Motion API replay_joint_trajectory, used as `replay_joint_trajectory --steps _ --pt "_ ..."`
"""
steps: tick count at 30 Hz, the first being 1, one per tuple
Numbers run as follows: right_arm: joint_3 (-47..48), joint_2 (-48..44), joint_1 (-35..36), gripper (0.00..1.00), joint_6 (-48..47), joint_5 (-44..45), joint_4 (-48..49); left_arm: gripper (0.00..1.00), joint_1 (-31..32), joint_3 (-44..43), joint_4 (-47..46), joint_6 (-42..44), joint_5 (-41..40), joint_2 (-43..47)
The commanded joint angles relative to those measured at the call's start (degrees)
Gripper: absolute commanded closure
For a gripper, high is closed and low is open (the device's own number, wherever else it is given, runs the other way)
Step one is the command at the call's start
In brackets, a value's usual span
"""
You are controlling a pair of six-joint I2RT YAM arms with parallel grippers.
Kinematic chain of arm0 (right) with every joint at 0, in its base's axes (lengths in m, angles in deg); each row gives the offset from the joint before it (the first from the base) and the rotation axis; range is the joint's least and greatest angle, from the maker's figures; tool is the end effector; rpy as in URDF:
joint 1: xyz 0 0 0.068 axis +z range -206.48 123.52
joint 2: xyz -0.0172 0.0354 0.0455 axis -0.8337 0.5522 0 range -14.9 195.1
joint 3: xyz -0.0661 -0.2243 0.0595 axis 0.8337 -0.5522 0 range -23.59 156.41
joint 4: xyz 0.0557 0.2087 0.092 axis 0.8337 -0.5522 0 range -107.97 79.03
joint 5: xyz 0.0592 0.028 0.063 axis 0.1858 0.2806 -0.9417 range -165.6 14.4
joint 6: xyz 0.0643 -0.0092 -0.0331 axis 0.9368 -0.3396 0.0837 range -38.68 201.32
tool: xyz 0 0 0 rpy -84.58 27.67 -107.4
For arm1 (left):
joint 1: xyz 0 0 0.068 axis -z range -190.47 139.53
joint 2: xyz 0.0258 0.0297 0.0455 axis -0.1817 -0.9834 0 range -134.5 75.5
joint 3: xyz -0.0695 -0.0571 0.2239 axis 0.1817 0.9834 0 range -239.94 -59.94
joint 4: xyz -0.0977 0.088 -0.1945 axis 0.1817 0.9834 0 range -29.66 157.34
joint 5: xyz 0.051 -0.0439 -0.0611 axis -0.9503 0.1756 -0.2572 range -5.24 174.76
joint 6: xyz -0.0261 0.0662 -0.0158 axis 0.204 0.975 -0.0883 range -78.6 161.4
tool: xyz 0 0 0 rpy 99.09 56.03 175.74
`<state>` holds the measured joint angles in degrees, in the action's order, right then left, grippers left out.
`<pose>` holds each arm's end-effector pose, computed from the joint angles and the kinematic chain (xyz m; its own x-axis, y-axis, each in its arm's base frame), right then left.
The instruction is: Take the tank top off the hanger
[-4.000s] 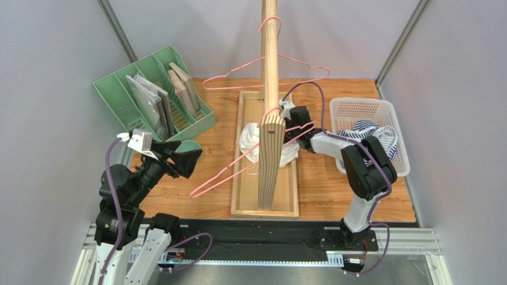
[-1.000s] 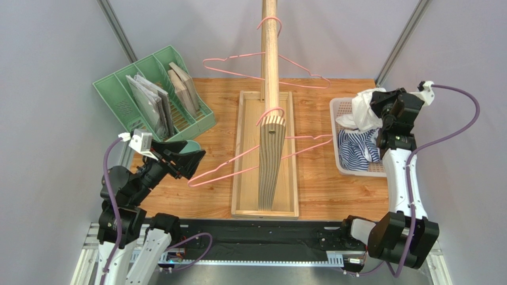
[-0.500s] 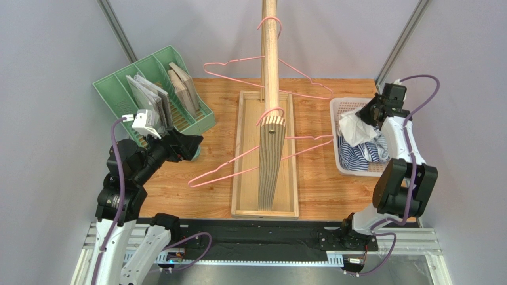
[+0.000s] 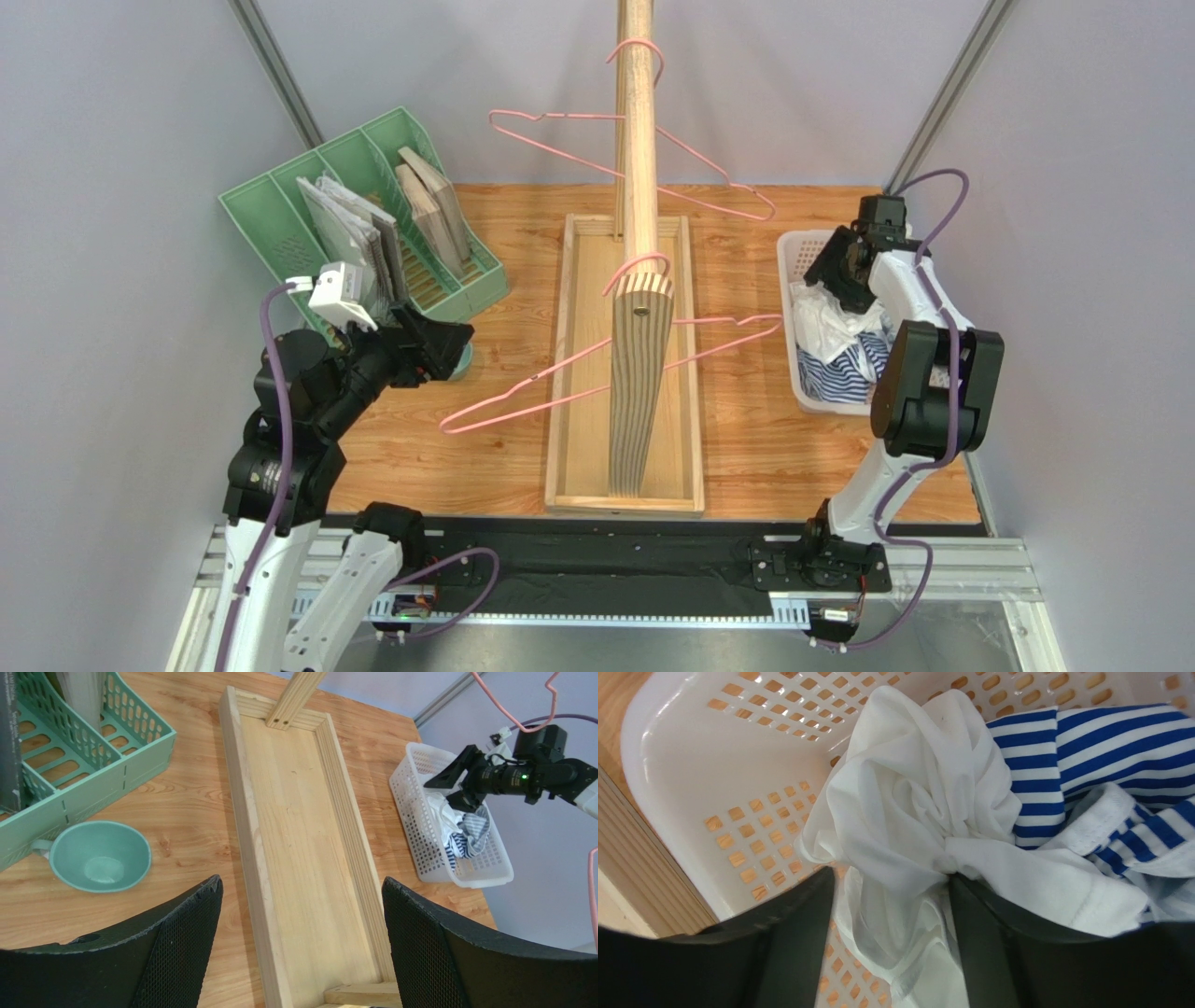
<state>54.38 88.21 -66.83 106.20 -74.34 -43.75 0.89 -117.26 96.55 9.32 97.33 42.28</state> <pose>0.3591 -0.0669 0.1872 -0.6756 0.5510 -0.4898 0.5240 0.8262 0.2067 0.1245 -0.0385 0.3553 -0.3872 -0.4510 -0.8042 0.2304 0.7972 -0.5580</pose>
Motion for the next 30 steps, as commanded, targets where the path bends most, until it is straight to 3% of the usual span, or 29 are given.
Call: replay_joint_trajectory --steps 1,3,6,9,11,15,19,25,30 --pt "6.3 -4.57 0.42 0.26 -3.96 6.46 -6.32 0.12 -0.28 -0.16 2.28 0.34 -3.08 0.95" --pt "8.59 -7.3 0.86 0.2 -5.36 7.36 -10.97 0.12 -0.28 0.01 2.73 0.78 -3.61 0.69" --pt "6.85 -14.32 2.0 0.0 -5.99 7.1 -12.93 0.12 -0.28 0.54 2.64 2.63 -2.65 -0.71" --pt "2.21 -21.95 2.79 0.0 -5.46 0.0 -12.75 0.11 -0.28 0.89 2.47 4.21 -0.81 -1.94" --pt "-1.75 -26.27 3.58 0.0 -3.71 -10.19 -10.57 0.1 -0.28 2.21 1.41 3.69 -0.54 -2.12" --pt "-13.97 -36.55 6.21 0.0 1.21 -18.74 -5.29 0.1 -0.28 7.56 -3.5 -0.26 0.6 -1.68" --pt "-32.13 -47.7 9.02 0.0 7.71 -33.9 5.24 0.1 -0.28 17.2 -12.62 -6.32 7.09 -0.11" --pt "-49.74 -66.25 18.95 0.0 12.82 -31.86 14.22 0.1 -0.28 33.99 -25.73 -15.02 14.57 12.27" --pt "-60.74 -86.54 24.76 0.0 16.16 -28.77 16.17 0.08 -0.28 44.28 -26.1 -18.98 15.63 31.42"
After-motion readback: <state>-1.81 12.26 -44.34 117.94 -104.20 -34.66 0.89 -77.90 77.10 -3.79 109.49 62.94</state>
